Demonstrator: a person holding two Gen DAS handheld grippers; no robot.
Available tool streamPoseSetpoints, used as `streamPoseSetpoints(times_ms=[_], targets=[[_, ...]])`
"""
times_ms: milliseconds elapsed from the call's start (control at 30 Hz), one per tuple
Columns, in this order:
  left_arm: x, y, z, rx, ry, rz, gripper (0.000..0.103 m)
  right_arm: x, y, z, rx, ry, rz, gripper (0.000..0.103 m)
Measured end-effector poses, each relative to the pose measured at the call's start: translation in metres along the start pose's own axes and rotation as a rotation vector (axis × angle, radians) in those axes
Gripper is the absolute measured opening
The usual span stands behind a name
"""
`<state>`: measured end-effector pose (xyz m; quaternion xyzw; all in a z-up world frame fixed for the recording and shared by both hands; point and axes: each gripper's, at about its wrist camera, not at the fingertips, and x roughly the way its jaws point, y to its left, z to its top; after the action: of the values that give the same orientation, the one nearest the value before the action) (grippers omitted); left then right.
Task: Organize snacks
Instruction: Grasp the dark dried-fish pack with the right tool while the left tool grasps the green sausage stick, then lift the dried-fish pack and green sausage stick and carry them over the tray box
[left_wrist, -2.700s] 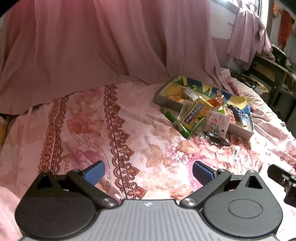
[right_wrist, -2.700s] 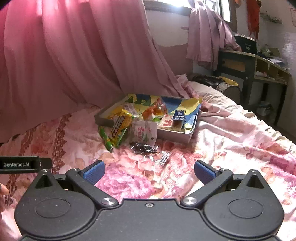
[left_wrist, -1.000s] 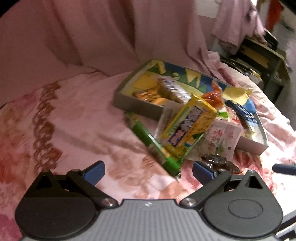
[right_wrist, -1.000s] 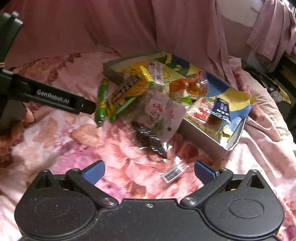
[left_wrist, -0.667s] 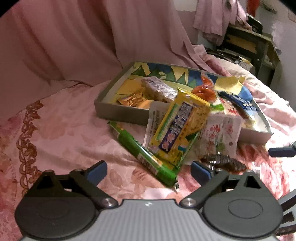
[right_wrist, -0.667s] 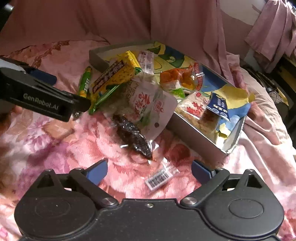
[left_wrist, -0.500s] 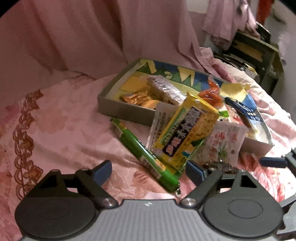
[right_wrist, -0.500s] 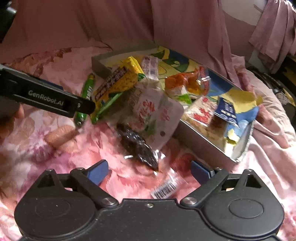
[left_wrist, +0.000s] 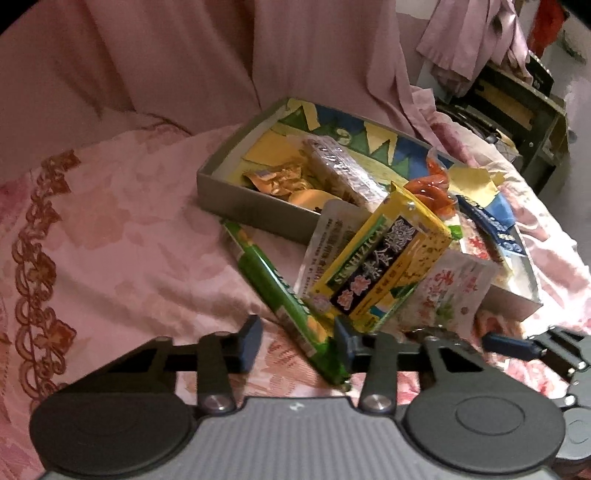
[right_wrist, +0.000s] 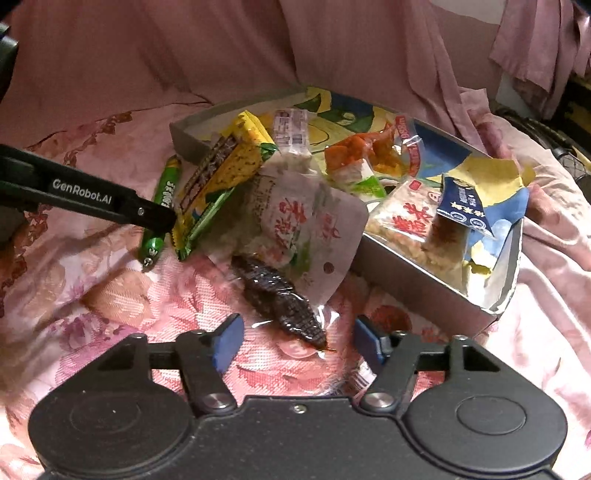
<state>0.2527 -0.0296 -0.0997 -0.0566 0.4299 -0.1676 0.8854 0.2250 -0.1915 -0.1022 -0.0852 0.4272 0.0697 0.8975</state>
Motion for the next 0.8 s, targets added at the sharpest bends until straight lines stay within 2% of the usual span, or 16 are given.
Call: streamPoseSetpoints(times_ms=[67, 133, 300, 433, 600, 800], targets=[[-0.001, 0.0, 0.001, -0.008, 0.011, -0.011, 0.034, -0.001, 0.003, 0.0, -0.013, 0.001, 0.004, 0.055], [-0.002, -0.001, 0.001, -0.005, 0.02, -0.017, 0.029, -0.001, 0.005, 0.0, -0.024, 0.009, 0.003, 0.053], [-0.004, 0.003, 0.002, -0.054, 0.058, -0.034, 0.024, -0.003, 0.007, 0.001, -0.017, 0.028, 0.013, 0.052], [-0.005, 0.009, 0.001, -0.092, 0.099, -0.062, 0.022, -0.006, 0.011, 0.001, -0.019, 0.052, 0.029, 0.052], [-0.01, 0.004, -0.007, -0.051, 0.154, -0.076, 0.022, -0.011, 0.019, -0.004, -0.018, 0.092, 0.053, 0.052], [-0.022, 0.001, -0.022, -0.053, 0.242, -0.085, 0.02, -0.024, 0.024, -0.013, 0.036, 0.144, 0.09, 0.052]])
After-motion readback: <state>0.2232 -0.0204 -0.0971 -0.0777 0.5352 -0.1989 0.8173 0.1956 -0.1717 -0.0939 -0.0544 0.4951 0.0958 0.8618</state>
